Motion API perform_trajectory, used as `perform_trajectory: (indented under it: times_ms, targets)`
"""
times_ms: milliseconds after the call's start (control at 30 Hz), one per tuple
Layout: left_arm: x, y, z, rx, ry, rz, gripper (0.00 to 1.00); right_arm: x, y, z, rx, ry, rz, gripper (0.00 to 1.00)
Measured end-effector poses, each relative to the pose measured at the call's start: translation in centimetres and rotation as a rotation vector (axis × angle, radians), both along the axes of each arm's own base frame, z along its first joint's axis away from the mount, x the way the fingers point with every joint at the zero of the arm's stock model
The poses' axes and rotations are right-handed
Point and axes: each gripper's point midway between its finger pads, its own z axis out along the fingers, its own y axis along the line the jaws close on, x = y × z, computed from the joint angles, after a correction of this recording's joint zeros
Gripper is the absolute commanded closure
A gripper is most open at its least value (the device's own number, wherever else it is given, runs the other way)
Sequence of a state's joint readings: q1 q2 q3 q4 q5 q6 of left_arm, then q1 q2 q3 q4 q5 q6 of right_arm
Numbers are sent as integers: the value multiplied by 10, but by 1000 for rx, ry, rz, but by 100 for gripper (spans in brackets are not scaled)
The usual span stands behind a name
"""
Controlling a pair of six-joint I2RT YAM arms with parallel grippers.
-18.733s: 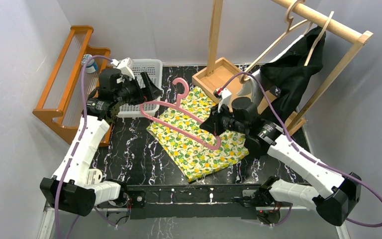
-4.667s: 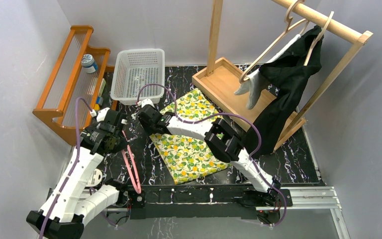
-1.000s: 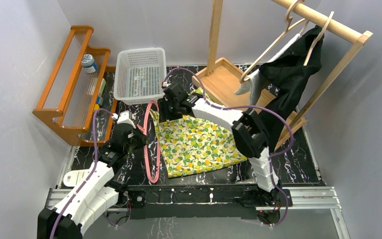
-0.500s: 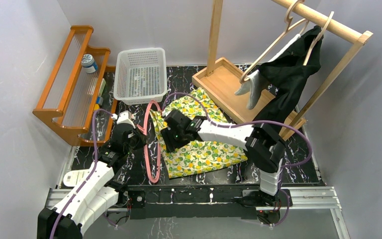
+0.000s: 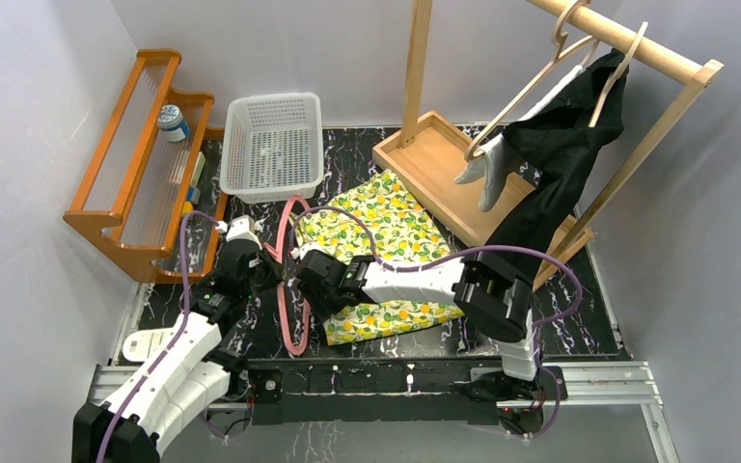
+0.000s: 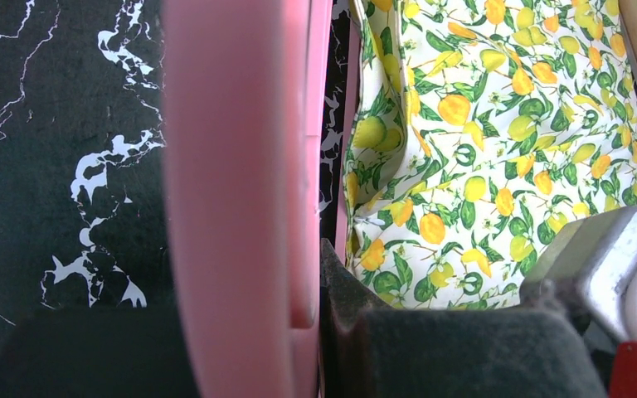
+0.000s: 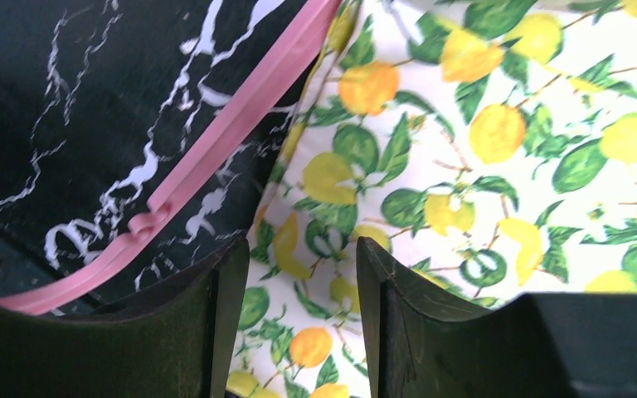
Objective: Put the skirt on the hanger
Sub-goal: Hang the skirt on the hanger.
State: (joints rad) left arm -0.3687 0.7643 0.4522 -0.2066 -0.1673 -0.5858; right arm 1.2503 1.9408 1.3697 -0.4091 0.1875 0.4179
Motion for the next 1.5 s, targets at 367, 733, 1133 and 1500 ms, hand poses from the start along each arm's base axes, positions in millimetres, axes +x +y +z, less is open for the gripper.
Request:
perform_trajectory:
  times_ms: [367,733,1133,1500]
  targets:
    - [-2,3,0,7,1,10,100,17,7,-16,47,-147,-21,41]
    - [-4,6,1,10,0,28,100,24,11,-15,79,-193,-36,91]
    - [-4,6,1,3,2,35,100,22,7,-9,107,-97,-37,100]
    - [-4,6,1,-7,4,41,100,36,24,52,341,139,-96,100]
